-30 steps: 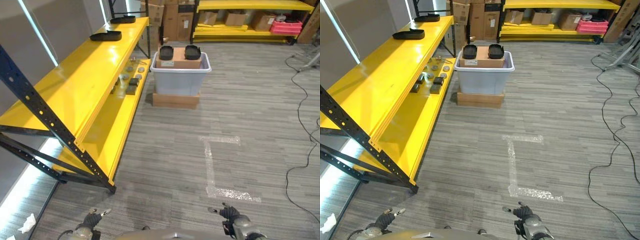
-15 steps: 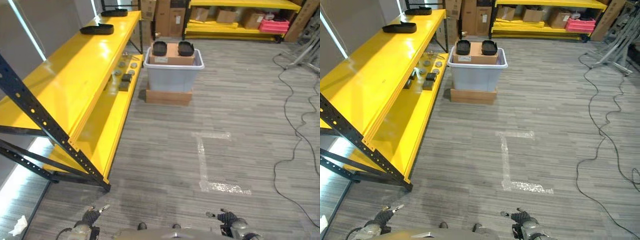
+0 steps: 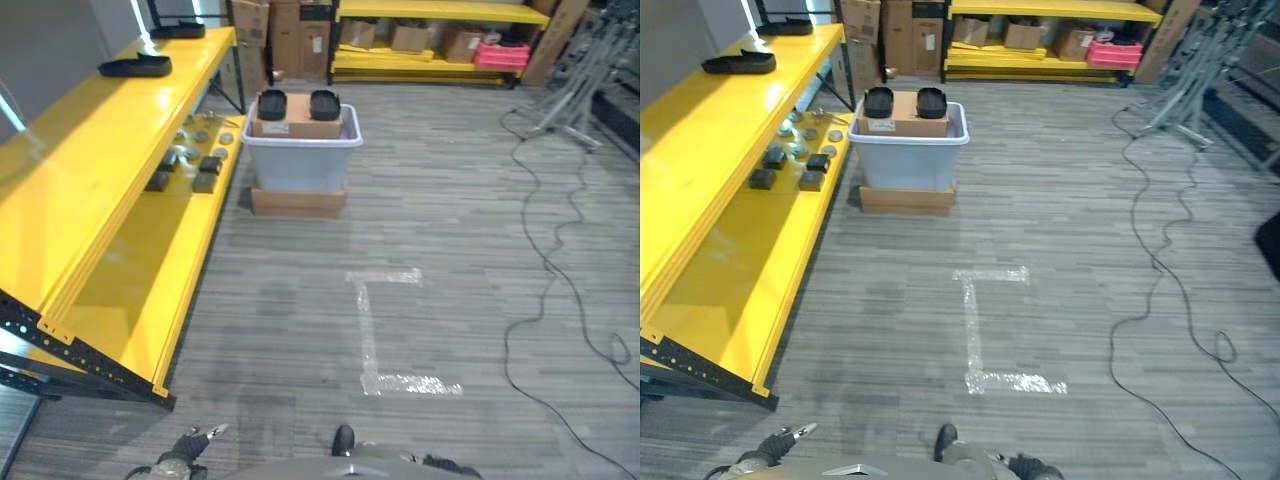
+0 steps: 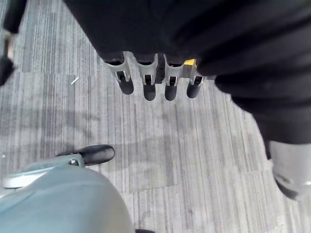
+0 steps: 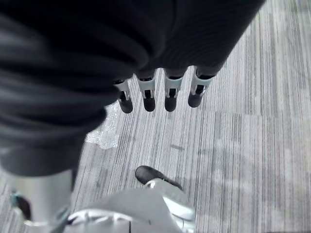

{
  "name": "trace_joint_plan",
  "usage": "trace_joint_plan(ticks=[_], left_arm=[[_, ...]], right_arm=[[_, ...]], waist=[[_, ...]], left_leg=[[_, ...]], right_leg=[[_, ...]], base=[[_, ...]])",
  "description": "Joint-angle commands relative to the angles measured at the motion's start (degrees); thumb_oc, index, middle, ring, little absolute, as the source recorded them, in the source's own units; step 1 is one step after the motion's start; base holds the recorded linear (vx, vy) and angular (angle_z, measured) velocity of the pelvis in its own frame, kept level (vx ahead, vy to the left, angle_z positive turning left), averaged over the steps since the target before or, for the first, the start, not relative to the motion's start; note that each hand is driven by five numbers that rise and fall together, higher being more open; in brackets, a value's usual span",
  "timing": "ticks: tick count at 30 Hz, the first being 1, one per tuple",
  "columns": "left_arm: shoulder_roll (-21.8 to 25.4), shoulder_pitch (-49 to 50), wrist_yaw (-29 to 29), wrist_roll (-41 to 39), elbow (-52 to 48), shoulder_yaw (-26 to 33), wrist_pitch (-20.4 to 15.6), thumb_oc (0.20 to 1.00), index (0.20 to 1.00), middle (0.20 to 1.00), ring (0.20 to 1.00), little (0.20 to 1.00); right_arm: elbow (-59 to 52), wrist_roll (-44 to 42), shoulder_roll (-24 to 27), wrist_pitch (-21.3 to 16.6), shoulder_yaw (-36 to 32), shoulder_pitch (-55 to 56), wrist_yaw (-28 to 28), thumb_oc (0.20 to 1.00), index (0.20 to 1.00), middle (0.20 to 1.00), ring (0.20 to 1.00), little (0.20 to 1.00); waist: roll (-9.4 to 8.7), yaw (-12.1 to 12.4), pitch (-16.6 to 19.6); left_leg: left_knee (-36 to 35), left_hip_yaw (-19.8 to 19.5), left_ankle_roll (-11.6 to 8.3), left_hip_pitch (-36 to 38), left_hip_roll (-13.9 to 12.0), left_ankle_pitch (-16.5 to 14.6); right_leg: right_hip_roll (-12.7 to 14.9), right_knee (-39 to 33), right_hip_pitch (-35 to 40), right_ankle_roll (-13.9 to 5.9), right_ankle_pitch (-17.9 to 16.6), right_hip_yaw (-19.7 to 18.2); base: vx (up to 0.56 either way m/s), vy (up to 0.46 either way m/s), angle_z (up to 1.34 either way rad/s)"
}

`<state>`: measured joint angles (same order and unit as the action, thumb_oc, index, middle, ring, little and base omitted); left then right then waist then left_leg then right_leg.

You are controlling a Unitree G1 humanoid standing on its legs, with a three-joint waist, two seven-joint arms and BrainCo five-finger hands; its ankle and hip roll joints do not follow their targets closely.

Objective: Move parts from the plastic box to the shelf.

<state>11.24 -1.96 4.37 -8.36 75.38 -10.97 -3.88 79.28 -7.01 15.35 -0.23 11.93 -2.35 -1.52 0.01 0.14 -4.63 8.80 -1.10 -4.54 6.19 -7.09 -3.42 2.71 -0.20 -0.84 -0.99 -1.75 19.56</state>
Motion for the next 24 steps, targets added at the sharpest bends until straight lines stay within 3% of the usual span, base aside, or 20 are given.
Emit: trace_joint_plan(ticks=[1, 2, 3, 5, 8, 9, 10, 12, 16, 17, 19, 22, 24], left_arm=[[1.58, -3.75, 0.12, -0.63, -1.34, 0.23, -0.79, 1.0, 1.0, 1.0, 1.0, 1.0], [1.66, -3.82, 0.44, -1.01, -1.71, 0.37, -0.74, 1.0, 1.0, 1.0, 1.0, 1.0], [1.55, -3.93, 0.68, -2.03, -1.8, 0.57, -0.93, 1.0, 1.0, 1.0, 1.0, 1.0], [1.39, -3.66, 0.78, -2.25, -1.65, 0.76, -0.93, 1.0, 1.0, 1.0, 1.0, 1.0], [1.24, -2.92, 0.46, -2.32, -1.44, 0.91, -0.98, 1.0, 1.0, 1.0, 1.0, 1.0], [1.25, -2.35, 0.44, -2.02, -1.01, 1.07, -1.0, 1.0, 1.0, 1.0, 1.0, 1.0], [1.33, -1.17, 0.28, -1.51, -0.29, 0.89, -0.85, 1.0, 1.0, 1.0, 1.0, 1.0], [1.46, -0.4, 0.25, -0.89, 0.87, 0.74, -0.59, 1.0, 1.0, 1.0, 1.0, 1.0], [1.05, 1.17, -0.36, 1.15, 4.57, 0.58, 0.36, 1.0, 1.0, 1.0, 1.0, 1.0], [1.04, 1.59, -0.26, 2.49, 5.17, 0.36, 0.52, 1.0, 1.0, 1.0, 1.0, 1.0], [1.26, 1.88, -0.11, 4.42, 5.82, -0.36, 0.87, 1.0, 1.0, 1.0, 1.0, 1.0], [2.33, 0.24, 0.46, 4.82, 4.92, -1.43, 1.33, 1.0, 1.0, 1.0, 1.0, 1.0], [2.88, -0.44, 1.17, 4.82, 4.61, -1.87, 1.56, 1.0, 1.0, 1.0, 1.0, 1.0]], right_arm=[[1.73, -2.1, 0.35, 0.13, -0.08, -0.63, 0.31, 1.0, 1.0, 1.0, 1.0, 1.0], [1.44, -2.96, 0.76, 0.13, -0.49, -0.88, 0.12, 1.0, 1.0, 1.0, 1.0, 1.0], [1.19, -3.94, 1.2, 0.0, -0.54, -1.46, 0.34, 1.0, 1.0, 1.0, 1.0, 1.0], [0.97, -4.24, 1.34, -0.03, -0.34, -1.7, 0.47, 1.0, 1.0, 1.0, 1.0, 1.0], [0.4, -5.04, 1.79, -0.27, -0.45, -1.99, 0.74, 1.0, 1.0, 1.0, 1.0, 1.0], [0.01, -5.76, 2.02, -0.65, -0.74, -2.27, 0.82, 1.0, 1.0, 1.0, 1.0, 1.0], [-0.55, -6.46, 2.3, -1.27, -0.77, -2.77, 0.81, 1.0, 1.0, 1.0, 1.0, 1.0], [-1.01, -6.47, 2.37, -1.71, -0.63, -3.59, 0.27, 1.0, 1.0, 1.0, 1.0, 1.0], [-1.26, -5.23, 1.85, -1.59, -0.24, -3.91, 0.54, 1.0, 1.0, 1.0, 1.0, 1.0], [-1.13, -4.49, 1.56, -1.43, -0.22, -3.62, 0.89, 1.0, 1.0, 1.0, 1.0, 1.0], [-0.89, -3.53, 0.9, -1.04, -0.39, -2.93, 1.35, 1.0, 1.0, 1.0, 1.0, 1.0], [-1.4, -2.73, 0.45, -0.48, 0.03, -3.55, 1.18, 1.0, 1.0, 1.0, 1.0, 1.0], [-2.1, -2.33, 0.03, -0.6, 0.15, -3.6, 0.21, 1.0, 1.0, 1.0, 1.0, 1.0]], waist=[[-1.4, -0.22, -3.03], [-1.7, 0.0, -3.74], [-2.53, 0.46, -3.99], [-2.65, 1.12, -4.04], [-2.78, 2.33, -3.92], [-2.85, 3.02, -4.0], [-2.42, 4.28, -3.48], [-1.89, 5.49, -3.47], [-0.51, 6.11, -2.1], [-0.7, 6.06, -1.09], [-0.99, 5.96, 0.3], [0.04, 4.39, -1.83], [1.07, 3.54, -2.68]], left_leg=[[16.52, 0.44, -1.51, -5.02, 6.81, 4.07], [21.63, 1.73, -2.59, -7.06, 6.56, 5.44], [24.13, 3.28, -2.17, -10.87, 6.87, 5.23], [23.57, 3.84, -1.4, -13.02, 7.17, 3.67], [17.41, 4.92, -0.18, -15.24, 7.04, 2.02], [12.24, 5.59, 0.37, -16.11, 6.15, 0.59], [0.78, 4.7, 0.71, -16.03, 5.08, 3.12], [-7.71, 2.93, 0.02, -18.15, 3.33, 5.97], [-12.58, 0.6, -0.36, -16.01, 2.83, 9.54], [-12.42, 0.66, 0.08, -14.93, 3.66, 9.53], [-12.7, 1.21, 1.79, -12.4, 5.59, 8.55], [-12.45, 1.76, 5.16, -8.33, 7.7, 6.82], [-13.44, 1.82, 6.29, -5.69, 7.59, 5.79]], right_leg=[[2.2, 0.43, 2.37, -2.46, 3.6, 0.15], [2.16, -0.28, 3.91, -1.77, 4.01, 0.13], [2.79, -1.57, 5.62, -1.48, 4.52, 0.07], [2.69, -2.43, 6.93, -1.5, 4.8, 0.03], [2.59, -3.89, 9.16, -2.05, 5.52, 0.17], [2.51, -4.45, 10.31, -2.72, 6.28, 0.18], [1.87, -4.71, 11.65, -3.34, 7.21, 0.32], [1.22, -4.8, 12.99, -3.95, 8.73, -0.06], [0.64, -4.46, 15.32, -5.0, 10.24, -1.65], [1.77, -3.75, 15.69, -5.82, 9.92, -1.76], [5.09, 2.97, 14.0, -6.97, 9.5, -2.24], [10.3, 22.63, 6.3, -8.56, 1.41, -4.13], [12.96, 30.99, 1.79, -8.43, -1.99, -2.21]], base=[[0.23, -0.193, 0.39], [0.33, -0.189, 0.09], [0.24, -0.121, 0.02], [0.24, -0.059, 0.0], [0.28, -0.007, -0.02], [0.37, 0.058, -0.2], [0.48, 0.077, -0.28], [0.38, 0.09, -0.14], [0.31, 0.155, -0.33], [0.37, 0.255, -0.73], [0.34, 0.309, -0.23], [0.2, 0.335, 0.04], [0.24, 0.239, -0.01]])
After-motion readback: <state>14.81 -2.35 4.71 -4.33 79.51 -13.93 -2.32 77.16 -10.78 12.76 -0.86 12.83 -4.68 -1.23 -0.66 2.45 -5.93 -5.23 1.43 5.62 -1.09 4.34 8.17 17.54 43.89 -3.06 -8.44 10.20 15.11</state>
